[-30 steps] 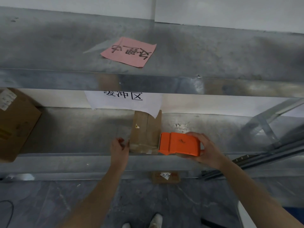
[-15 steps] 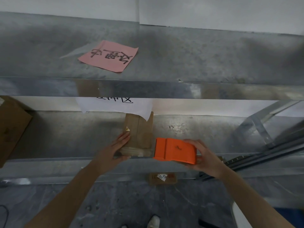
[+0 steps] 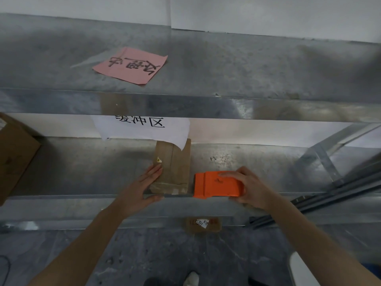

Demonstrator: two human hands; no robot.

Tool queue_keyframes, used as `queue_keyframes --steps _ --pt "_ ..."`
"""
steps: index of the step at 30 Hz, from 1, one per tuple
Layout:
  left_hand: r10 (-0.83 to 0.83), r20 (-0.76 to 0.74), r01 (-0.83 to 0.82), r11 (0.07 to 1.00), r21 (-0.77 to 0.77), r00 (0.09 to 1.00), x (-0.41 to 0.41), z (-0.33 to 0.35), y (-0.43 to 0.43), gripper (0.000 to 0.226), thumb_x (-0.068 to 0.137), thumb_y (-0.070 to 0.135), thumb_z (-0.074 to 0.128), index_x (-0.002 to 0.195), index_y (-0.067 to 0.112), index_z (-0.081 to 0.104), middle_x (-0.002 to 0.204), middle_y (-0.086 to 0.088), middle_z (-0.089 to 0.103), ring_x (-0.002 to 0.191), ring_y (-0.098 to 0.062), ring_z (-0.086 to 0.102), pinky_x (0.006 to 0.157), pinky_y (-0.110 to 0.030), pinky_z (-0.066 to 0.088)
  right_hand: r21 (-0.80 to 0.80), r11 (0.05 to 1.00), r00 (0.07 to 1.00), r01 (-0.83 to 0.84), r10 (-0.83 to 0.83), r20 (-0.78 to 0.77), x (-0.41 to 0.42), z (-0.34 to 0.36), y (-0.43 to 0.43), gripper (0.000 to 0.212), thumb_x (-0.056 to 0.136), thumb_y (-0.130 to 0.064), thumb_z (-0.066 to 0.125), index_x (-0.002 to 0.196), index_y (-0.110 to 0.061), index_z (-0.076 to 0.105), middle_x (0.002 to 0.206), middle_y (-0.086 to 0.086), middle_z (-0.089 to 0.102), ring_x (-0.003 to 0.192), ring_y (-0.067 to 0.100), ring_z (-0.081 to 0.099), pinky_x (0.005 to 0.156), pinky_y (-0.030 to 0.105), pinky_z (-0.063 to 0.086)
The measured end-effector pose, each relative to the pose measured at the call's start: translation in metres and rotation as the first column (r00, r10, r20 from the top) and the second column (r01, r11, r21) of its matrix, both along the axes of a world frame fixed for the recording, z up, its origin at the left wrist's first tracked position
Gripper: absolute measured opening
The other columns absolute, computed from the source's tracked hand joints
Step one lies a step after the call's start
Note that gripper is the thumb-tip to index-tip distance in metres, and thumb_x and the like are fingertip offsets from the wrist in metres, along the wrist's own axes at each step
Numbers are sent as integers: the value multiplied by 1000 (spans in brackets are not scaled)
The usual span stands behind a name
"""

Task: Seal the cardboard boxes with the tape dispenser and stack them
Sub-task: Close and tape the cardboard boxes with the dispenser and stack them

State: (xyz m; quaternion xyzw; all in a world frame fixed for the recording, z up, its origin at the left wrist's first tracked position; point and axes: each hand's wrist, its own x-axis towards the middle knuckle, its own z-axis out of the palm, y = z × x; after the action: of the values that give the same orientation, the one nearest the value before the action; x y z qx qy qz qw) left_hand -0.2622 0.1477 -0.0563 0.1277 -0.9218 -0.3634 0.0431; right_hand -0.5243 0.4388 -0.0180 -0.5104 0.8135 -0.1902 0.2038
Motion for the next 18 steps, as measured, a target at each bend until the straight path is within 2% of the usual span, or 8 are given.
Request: queue_keyframes --steps 2,4,7,10,12,14,16,18 --pt "1 14 -1 1000 -8 1000 0 1 3 90 80 58 64 151 28 20 159 18 10 146 0 -1 120 -41 20 18 1000 999 -13 13 -33 0 1 -12 82 68 -41 84 126 -70 32 110 -9 35 103 17 48 92 37 50" --pt "27 26 -27 1000 12 999 2 2 8 88 80 53 64 151 29 19 159 19 8 145 2 -2 120 -39 18 24 1000 998 7 -5 -64 0 2 -22 73 68 -48 83 125 -65 40 110 -8 34 104 19 48 93 40 51" --pt "82 2 -81 987 138 997 3 6 16 86 78 74 51 148 34 23 157 23 11 143 7 -1 119 -32 12 25 999 998 49 -47 -45 2 7 -38 57 67 -58 79 115 -63 49 113 -7 33 110 22 43 98 41 49" --pt "173 -17 -166 965 201 985 -1 6 18 83 74 81 46 143 36 35 153 25 22 142 11 5 117 -28 11 61 998 999 27 -25 -31 -3 14 -49 56 71 -48 81 117 -58 51 121 -1 36 113 19 37 101 39 45" --pt "225 -54 -217 967 130 973 -4 5 17 67 82 62 58 139 32 44 149 24 30 139 13 11 118 -26 15 128 992 1000 16 -13 -22 -6 18 -48 60 76 -39 80 118 -61 44 129 2 34 118 21 36 103 39 43" --pt "236 -132 -234 972 30 963 -6 0 15 55 85 35 67 136 25 50 144 19 38 135 19 15 118 -23 19 178 984 1000 15 -14 -6 -7 18 -44 64 77 -42 77 117 -67 35 137 3 29 125 25 34 106 41 42" --pt "226 -187 -235 972 -24 956 -8 -6 14 52 82 22 72 132 19 55 140 16 43 132 23 16 114 -12 16 199 980 999 25 -32 29 -4 16 -42 63 72 -62 69 122 -68 31 146 0 21 134 29 29 109 46 39" --pt "214 -220 -235 969 -74 952 -9 -10 14 52 81 20 73 130 17 58 138 12 47 133 21 17 111 -5 13 191 980 997 50 -59 42 -3 13 -41 76 62 -85 54 130 -66 28 152 -9 11 139 31 22 112 50 34"
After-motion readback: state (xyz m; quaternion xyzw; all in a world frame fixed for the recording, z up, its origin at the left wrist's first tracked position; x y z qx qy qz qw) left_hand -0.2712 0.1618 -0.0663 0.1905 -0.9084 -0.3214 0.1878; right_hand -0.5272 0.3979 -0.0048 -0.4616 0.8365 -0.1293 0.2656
